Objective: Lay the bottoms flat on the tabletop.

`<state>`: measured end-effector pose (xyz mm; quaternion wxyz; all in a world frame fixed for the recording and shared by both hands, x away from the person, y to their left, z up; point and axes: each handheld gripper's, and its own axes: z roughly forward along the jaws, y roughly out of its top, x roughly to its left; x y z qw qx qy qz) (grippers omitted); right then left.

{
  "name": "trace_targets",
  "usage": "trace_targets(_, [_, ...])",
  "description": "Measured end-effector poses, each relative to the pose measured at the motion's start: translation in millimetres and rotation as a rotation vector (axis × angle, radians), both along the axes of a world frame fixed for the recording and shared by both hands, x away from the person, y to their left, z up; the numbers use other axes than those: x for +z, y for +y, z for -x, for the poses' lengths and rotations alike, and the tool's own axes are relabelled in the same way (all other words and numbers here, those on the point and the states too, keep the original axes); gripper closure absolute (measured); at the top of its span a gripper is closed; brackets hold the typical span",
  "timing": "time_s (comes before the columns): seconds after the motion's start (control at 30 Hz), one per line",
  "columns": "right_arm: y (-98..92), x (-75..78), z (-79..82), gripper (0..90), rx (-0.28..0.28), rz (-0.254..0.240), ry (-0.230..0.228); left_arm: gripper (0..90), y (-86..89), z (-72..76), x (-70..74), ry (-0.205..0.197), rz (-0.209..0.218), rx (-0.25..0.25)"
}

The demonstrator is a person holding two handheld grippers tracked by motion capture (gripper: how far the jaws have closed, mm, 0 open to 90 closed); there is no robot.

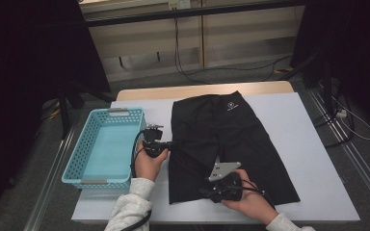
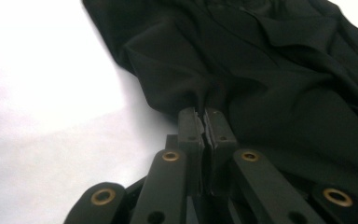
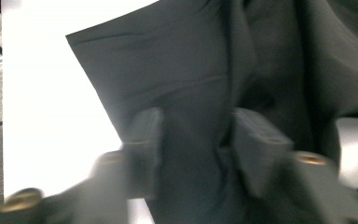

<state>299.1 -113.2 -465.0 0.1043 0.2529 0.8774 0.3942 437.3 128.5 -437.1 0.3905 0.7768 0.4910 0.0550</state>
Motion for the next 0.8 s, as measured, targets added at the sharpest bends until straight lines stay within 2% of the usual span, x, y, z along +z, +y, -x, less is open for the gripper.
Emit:
trace_targets(0.07, [-2.1,0.7,-1.4,79.5,0.002,-0.013,0.019,86.9,0.3,-2.6,0.6,-0.003,0.012,0.015])
trace_targets(0.13, [-3.7,0.6,-2.6,88.4,0.0,-0.022,0.032,87.0,1.2,-5.7,1.5,-0.008,0.012,0.029])
trace_targets(0.33, [-7.7,1.9,-2.8,89.8,0.029,-0.023,0.054,87.3,3.7,-12.1,3.1,-0.022,0.03,0.065])
trace_targets(0.47, [-10.7,3.2,-3.0,89.6,0.052,-0.056,0.088,86.3,1.9,-12.2,-0.8,-0.024,0.021,0.054])
trace_targets(0.53, [-10.8,5.8,-1.7,86.5,0.073,-0.067,0.101,84.7,1.8,-11.4,-3.6,-0.021,0.023,0.049])
trace_targets(0.57, [-11.0,7.0,-1.4,79.6,0.066,-0.081,0.108,82.4,1.3,-10.6,-5.8,-0.013,0.015,0.045])
trace_targets(0.6, [-11.1,9.4,-1.2,75.8,0.04,-0.082,0.09,78.9,1.6,-10.1,-6.8,-0.018,0.007,0.047])
trace_targets(0.63, [-11.4,11.2,-1.2,75.4,0.04,-0.074,0.081,75.2,1.7,-8.9,-8.0,-0.014,0.01,0.05])
trace_targets(0.7, [-14.1,16.4,-2.6,68.5,0.014,-0.083,0.064,69.0,1.5,-6.7,-8.4,-0.002,0.01,0.031])
trace_targets(0.8, [-23.4,21.6,-7.6,59.2,-0.05,-0.08,0.03,53.5,-0.5,-0.2,-8.6,-0.023,-0.011,0.02])
